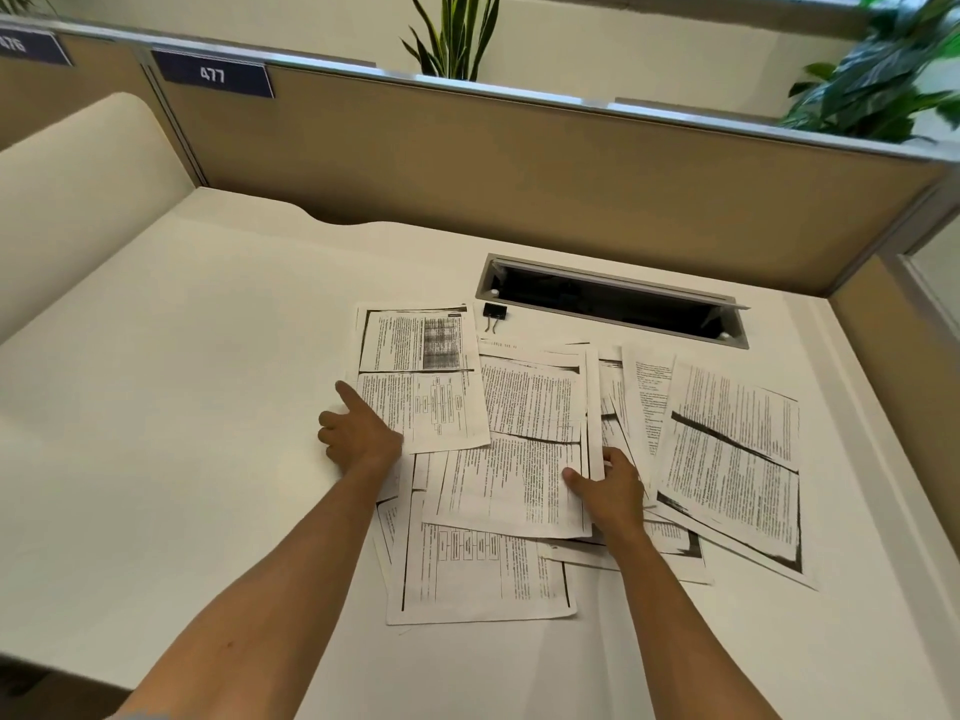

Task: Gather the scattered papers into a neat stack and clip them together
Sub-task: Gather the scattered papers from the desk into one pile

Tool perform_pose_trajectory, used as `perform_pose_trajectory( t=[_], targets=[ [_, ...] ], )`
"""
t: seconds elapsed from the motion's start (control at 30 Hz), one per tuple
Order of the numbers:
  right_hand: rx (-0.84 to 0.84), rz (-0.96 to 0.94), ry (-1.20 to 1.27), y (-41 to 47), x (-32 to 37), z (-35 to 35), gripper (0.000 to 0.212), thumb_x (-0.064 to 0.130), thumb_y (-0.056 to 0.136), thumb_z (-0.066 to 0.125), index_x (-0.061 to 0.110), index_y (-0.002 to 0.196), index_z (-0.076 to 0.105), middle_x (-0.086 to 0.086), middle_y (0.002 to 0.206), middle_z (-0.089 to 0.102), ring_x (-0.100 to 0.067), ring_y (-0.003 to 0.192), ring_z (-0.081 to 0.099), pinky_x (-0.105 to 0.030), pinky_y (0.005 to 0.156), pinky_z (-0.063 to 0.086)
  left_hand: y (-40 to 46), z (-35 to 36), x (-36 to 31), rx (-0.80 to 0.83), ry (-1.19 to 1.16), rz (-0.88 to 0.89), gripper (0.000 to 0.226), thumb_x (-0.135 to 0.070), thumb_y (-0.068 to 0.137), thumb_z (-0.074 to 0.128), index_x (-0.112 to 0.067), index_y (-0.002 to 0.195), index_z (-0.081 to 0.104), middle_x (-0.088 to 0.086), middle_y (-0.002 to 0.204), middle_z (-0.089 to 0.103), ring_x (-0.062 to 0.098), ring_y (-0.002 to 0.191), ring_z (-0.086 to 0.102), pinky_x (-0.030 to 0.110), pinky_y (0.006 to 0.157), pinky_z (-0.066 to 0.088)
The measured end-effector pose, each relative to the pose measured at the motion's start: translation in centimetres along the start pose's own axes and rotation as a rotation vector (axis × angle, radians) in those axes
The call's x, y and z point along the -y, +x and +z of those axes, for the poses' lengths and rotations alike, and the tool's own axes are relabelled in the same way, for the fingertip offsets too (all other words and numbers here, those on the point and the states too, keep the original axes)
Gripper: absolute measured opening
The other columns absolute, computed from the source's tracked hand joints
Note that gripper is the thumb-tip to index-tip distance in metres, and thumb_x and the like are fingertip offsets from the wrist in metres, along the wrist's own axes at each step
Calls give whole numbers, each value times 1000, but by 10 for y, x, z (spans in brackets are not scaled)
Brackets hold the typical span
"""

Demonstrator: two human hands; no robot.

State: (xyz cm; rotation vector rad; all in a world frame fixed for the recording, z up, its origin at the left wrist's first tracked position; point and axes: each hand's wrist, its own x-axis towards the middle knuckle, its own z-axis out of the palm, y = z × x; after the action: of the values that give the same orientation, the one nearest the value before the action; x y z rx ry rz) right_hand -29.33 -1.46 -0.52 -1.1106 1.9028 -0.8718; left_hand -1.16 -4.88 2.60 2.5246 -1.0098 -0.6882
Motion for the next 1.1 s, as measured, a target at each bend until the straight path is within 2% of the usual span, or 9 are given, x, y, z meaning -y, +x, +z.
perform_pose_trajectory(
  t=[0.17,0.27,0.33,0.43,0.53,0.6,0.77,0.93,1.1],
  targets=[
    [-3,5,-3,0,0,0,54,19,76,79,10,123,54,-10,121,64,-26,112,58,-38,94,48,0,-7,-3,43,-219,-117,118,-6,72,82,-26,153,-1,26,144,23,43,120,47,47,91,47],
    [0,4,0,0,0,0,54,20,76,79,10,122,55,-10,121,64,-26,111,59,-37,93,48,0,-6,3,46,-345,-103,121,-2,70,82,-26,153,-2,26,144,32,45,124,47,50,97,45],
    [-2,7,10,0,0,0,53,19,76,79,10,122,55,-10,119,65,-25,109,60,-36,91,49,4,-5,8,42,-447,-92,116,-3,70,83,-25,153,5,25,142,41,43,127,46,52,101,42],
    [4,7,15,0,-3,0,54,20,76,79,10,123,54,-9,120,65,-24,109,60,-39,94,50,11,-9,16,24,-571,-54,93,-9,71,83,-21,146,29,20,138,50,36,127,49,50,105,43],
    [14,17,14,1,-3,-1,55,21,76,79,10,124,54,-9,121,64,-25,110,60,-40,94,50,14,-22,16,0,-626,1,57,-11,72,81,-13,123,57,15,122,65,30,108,63,45,94,53],
    [14,17,21,1,-2,-1,54,20,77,78,9,124,54,-9,121,64,-25,110,59,-36,93,49,13,-34,9,-20,-637,63,36,-8,75,78,-8,109,66,13,110,70,30,97,68,39,86,56],
    [15,20,29,1,-4,-1,53,20,77,78,10,124,54,-9,121,63,-24,110,59,-36,92,49,6,-75,-15,-175,-556,230,21,-12,80,72,-9,100,68,9,100,70,26,88,65,35,79,53],
    [21,23,53,1,-3,-2,54,19,78,77,10,125,52,-8,122,62,-24,111,59,-35,92,48,-13,-117,-49,-317,-490,403,24,-18,84,71,-6,104,66,10,106,68,23,88,63,31,76,50],
    [29,27,70,2,-6,-1,56,20,77,77,10,126,53,-9,122,64,-24,110,60,-37,94,50,-35,-150,-77,-362,-596,546,33,-27,82,74,-9,108,64,7,112,68,24,98,67,40,87,58]
  ],
)
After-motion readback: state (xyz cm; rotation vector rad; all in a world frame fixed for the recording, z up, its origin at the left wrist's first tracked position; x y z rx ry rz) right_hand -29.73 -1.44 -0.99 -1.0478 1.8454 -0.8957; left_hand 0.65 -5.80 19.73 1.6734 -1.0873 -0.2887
